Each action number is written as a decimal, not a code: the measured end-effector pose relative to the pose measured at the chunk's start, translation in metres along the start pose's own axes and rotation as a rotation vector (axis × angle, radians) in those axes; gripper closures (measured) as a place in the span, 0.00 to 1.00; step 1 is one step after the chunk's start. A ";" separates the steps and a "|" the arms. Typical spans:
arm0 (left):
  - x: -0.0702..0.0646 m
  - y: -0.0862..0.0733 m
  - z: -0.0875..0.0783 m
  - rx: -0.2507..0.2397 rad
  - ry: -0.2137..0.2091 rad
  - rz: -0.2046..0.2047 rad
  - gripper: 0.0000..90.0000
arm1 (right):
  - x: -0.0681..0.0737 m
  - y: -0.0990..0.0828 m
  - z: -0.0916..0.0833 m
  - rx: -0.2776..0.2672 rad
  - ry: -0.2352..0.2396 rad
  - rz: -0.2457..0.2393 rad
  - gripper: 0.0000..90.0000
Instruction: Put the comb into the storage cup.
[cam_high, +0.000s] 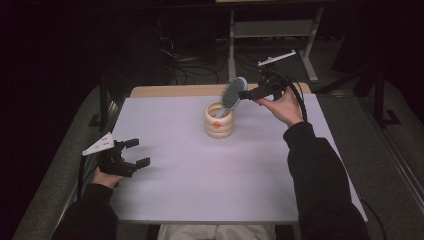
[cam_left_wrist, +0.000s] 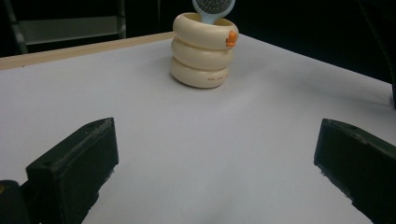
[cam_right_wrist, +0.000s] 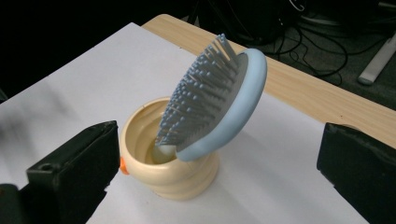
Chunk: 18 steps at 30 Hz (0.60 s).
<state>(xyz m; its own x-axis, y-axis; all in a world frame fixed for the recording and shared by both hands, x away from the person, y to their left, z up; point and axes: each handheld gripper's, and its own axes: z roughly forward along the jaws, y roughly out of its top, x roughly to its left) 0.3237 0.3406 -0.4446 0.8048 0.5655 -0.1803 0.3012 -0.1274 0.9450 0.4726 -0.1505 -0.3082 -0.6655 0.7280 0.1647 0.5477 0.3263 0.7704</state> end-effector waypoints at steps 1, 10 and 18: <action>0.000 0.000 0.000 0.001 0.001 -0.002 0.00 | 0.001 -0.002 -0.002 -0.004 0.000 -0.005 0.00; 0.000 0.000 0.000 -0.007 0.004 -0.007 0.00 | -0.004 -0.021 -0.016 -0.024 0.005 0.008 0.00; 0.001 0.000 0.000 -0.006 0.004 -0.008 0.00 | -0.006 -0.037 -0.028 -0.034 0.007 0.003 0.00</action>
<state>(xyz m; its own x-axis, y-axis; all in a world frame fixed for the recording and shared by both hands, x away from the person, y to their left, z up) 0.3245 0.3411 -0.4443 0.8007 0.5693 -0.1865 0.3043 -0.1183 0.9452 0.4422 -0.1836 -0.3207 -0.6670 0.7251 0.1713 0.5325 0.3032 0.7903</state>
